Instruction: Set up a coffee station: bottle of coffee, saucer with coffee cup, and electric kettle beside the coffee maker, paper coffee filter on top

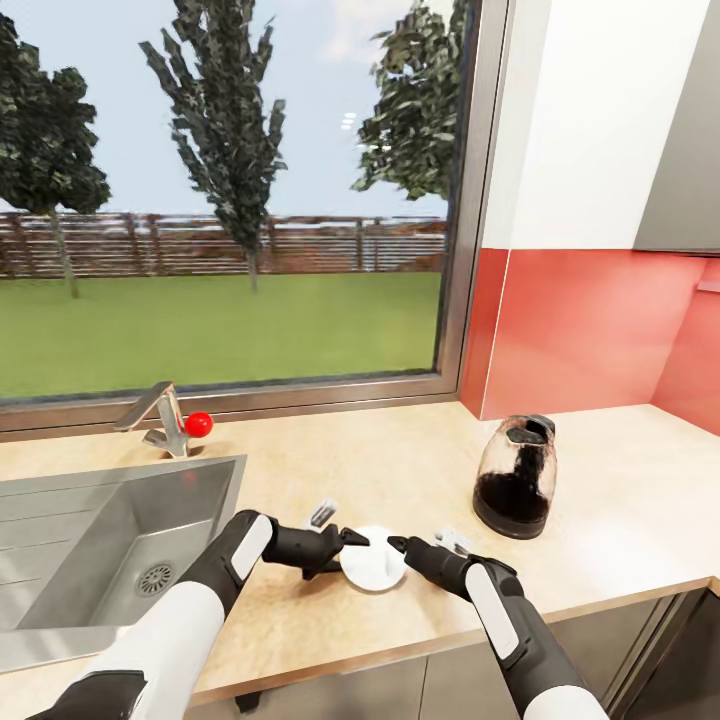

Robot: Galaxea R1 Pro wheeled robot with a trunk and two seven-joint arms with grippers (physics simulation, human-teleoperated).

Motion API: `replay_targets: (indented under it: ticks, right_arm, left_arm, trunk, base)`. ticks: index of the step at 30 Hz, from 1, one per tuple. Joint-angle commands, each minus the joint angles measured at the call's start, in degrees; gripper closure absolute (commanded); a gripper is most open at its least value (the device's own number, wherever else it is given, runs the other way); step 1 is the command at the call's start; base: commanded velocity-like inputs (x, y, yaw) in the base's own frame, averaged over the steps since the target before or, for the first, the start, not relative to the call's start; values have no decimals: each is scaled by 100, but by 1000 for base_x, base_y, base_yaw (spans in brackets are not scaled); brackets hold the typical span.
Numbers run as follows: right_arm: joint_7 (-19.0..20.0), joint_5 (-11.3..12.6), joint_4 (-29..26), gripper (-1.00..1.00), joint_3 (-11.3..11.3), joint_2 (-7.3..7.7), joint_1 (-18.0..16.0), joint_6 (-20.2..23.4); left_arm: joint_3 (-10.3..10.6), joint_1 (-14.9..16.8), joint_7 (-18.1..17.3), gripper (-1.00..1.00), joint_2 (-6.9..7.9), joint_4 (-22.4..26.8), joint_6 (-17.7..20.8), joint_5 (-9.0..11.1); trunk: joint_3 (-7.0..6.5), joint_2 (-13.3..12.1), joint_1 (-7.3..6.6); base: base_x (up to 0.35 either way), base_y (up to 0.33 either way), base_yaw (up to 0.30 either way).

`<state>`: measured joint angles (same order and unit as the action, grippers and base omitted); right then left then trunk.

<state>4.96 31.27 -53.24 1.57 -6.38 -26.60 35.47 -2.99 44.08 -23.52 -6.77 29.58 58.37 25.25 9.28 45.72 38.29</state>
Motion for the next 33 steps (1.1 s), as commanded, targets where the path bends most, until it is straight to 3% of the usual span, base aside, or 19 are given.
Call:
replay_targets:
  ticks: [1, 19, 26, 33]
  right_arm:
    - [14, -16, -2, -100, 13, -4, -3, 39]
    - [24, -12, -7, -100, 4, -9, -3, 39]
    - [243, -12, -10, -100, -7, -12, -3, 39]
    - [407, -15, -11, -100, -173, -10, -3, 39]
  left_arm:
    - [-26, 4, -30, -100, -6, 8, 8, -113]
    - [-35, 13, -31, -100, -24, 48, 16, -100]
    - [-39, 14, -38, -100, -5, 48, 16, -100]
    - [-44, 15, -39, -100, -8, 53, 16, -94]
  trunk:
    - [10, 6, 2]
    - [10, 6, 2]
    - [10, 6, 2]
    - [10, 6, 2]
  base:
    - [0, 0, 0]
    - [0, 0, 0]
    - [0, 0, 0]
    - [0, 0, 0]
